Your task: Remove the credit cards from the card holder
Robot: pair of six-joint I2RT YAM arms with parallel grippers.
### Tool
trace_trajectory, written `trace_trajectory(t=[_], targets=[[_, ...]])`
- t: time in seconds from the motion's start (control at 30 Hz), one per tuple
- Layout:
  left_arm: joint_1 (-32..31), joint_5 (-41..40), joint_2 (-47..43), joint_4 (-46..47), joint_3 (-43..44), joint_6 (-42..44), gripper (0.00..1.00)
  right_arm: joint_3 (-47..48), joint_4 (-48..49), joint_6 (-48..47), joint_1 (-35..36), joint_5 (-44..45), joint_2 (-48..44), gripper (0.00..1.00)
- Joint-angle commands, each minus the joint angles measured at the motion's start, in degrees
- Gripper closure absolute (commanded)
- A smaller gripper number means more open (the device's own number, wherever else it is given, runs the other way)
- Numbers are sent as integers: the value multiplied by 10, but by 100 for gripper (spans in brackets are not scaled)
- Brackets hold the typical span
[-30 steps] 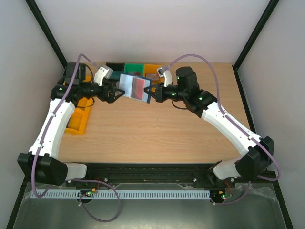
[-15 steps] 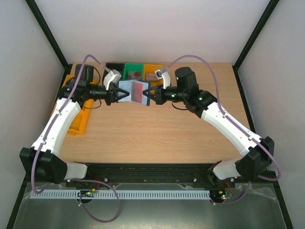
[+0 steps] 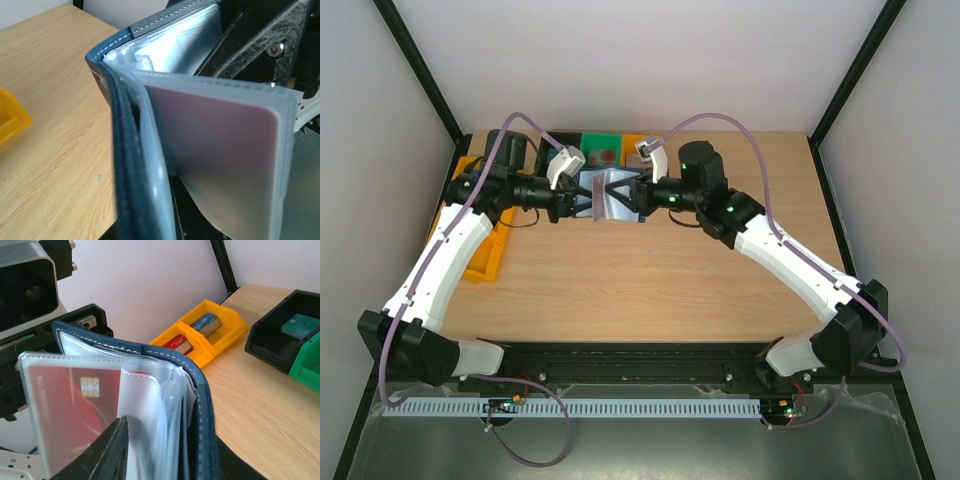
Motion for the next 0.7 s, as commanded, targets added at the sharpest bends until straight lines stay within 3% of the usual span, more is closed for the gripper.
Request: trace_trajectory(t=[0.0, 0.1, 0.23, 0.27, 0.33, 0.37, 0.43, 0.53, 0.67], targets=[[-6, 42, -3, -6, 18, 5, 98, 4, 48, 15, 13, 17, 24, 66], [-6, 48, -3, -6, 17, 6, 98, 6, 45, 21, 15, 31, 30, 68], [-3, 41, -4, -5, 16, 4, 97, 5, 47, 31, 16, 33, 31, 88], [1, 35, -5, -4, 16, 2, 83, 8, 42, 29, 16, 33, 31, 94], [20, 30, -9, -3, 16, 2, 44, 16, 22, 27, 16, 47, 27, 98], [32, 32, -11, -3, 16, 4, 30, 21, 6, 25, 16, 60, 25, 98], [56, 44, -15, -9, 13, 13, 13, 30, -19, 19, 16, 91, 23, 98], [67, 74, -20, -16, 5, 29, 1, 42, -42, 15, 16, 112, 25, 98], [62, 109, -17, -2, -6, 13, 1, 57, -59, 5, 19, 106, 30, 98]])
